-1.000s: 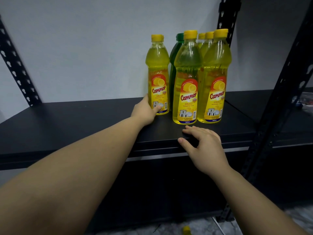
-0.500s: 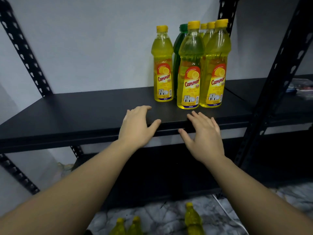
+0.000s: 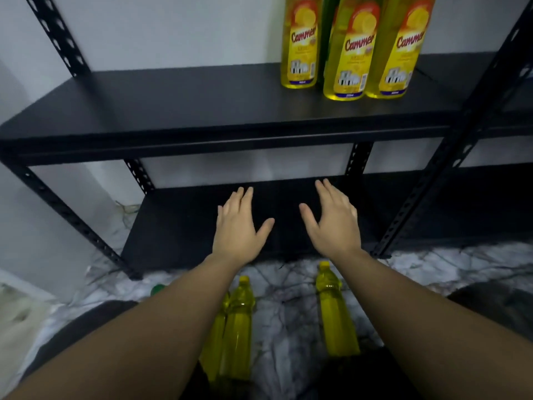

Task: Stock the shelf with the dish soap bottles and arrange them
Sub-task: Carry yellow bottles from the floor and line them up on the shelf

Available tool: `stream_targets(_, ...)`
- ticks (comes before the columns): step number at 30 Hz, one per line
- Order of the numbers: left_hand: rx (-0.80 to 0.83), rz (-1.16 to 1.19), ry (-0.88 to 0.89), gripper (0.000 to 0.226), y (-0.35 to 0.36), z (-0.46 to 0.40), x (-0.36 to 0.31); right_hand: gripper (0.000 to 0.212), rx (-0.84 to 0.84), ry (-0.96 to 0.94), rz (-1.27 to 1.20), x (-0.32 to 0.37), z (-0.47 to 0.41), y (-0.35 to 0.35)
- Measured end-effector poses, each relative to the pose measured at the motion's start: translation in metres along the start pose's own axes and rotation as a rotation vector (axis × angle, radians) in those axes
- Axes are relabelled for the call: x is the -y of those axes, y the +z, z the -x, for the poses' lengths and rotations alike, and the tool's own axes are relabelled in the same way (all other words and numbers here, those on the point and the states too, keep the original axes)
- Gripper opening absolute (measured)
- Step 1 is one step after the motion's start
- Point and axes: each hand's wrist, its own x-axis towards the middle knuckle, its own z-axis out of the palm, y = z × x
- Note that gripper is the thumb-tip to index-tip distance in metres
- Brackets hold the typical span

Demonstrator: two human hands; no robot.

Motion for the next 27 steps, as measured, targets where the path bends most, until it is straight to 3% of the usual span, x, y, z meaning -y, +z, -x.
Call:
stream_targets(8,0.151,-0.078,-0.320,0.100,0.046,0.040,0.041,0.088,0.275,0.245,0.099,-0.046,0.058,0.058)
stream_targets(14,0.438,-0.189,-0.585,0.110,0.105,0.098,0.067,0.103,0.567,0.492,0.180,-0.077,0.108,0.114)
stream_targets(21,0.753,-0.049,-0.760,0.117,0.160,0.114,0.100,0.110,0.640,0.831,0.153,-0.114,0.148,0.157)
stream_targets(27,0.745,-0.133,-0.816,0.102,0.185,0.107,0.109,0.095,0.653,0.826,0.269,-0.141,0.150,0.162)
